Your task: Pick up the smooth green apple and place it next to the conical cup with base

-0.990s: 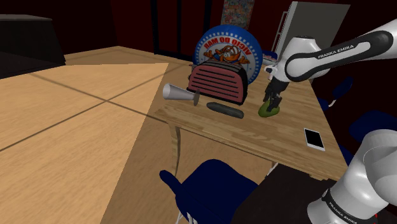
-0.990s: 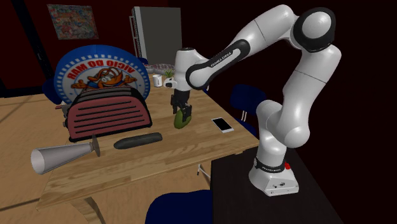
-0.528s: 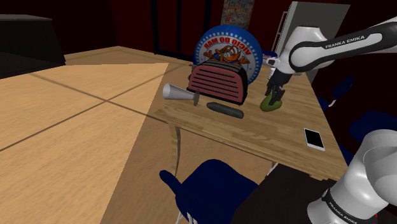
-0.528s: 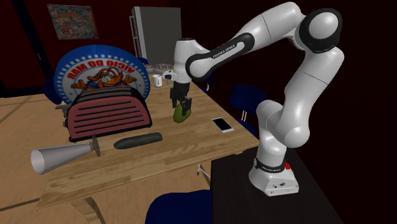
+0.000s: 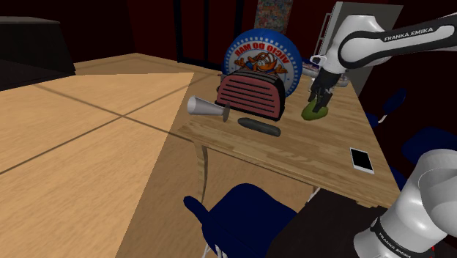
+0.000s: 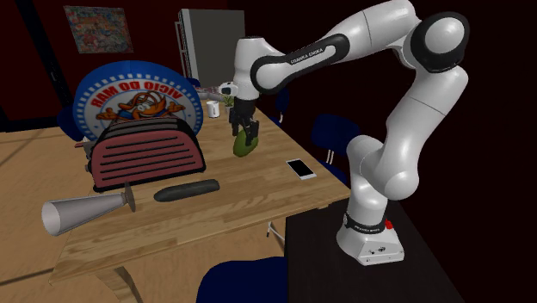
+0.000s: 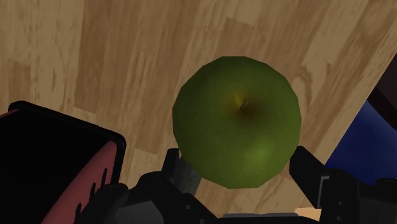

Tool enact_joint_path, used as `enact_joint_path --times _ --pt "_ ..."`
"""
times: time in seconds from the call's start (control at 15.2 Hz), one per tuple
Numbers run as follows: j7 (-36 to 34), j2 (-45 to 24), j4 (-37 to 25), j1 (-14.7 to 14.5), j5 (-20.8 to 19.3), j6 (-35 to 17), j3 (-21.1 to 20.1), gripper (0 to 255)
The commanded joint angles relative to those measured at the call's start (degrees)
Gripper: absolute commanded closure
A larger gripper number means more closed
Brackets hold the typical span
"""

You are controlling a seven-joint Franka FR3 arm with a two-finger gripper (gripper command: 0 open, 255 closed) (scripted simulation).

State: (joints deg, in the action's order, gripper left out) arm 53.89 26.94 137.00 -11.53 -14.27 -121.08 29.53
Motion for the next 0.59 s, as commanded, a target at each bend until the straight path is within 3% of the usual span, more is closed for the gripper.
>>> enact_joint_path --times 0.0,0.53 --pt "-0.1 0.6 -1.1 0.0 0.1 1.7 -0.4 255" --pt "-0.8 -0.1 -6.6 -1.0 1.3 6.7 -1.9 255"
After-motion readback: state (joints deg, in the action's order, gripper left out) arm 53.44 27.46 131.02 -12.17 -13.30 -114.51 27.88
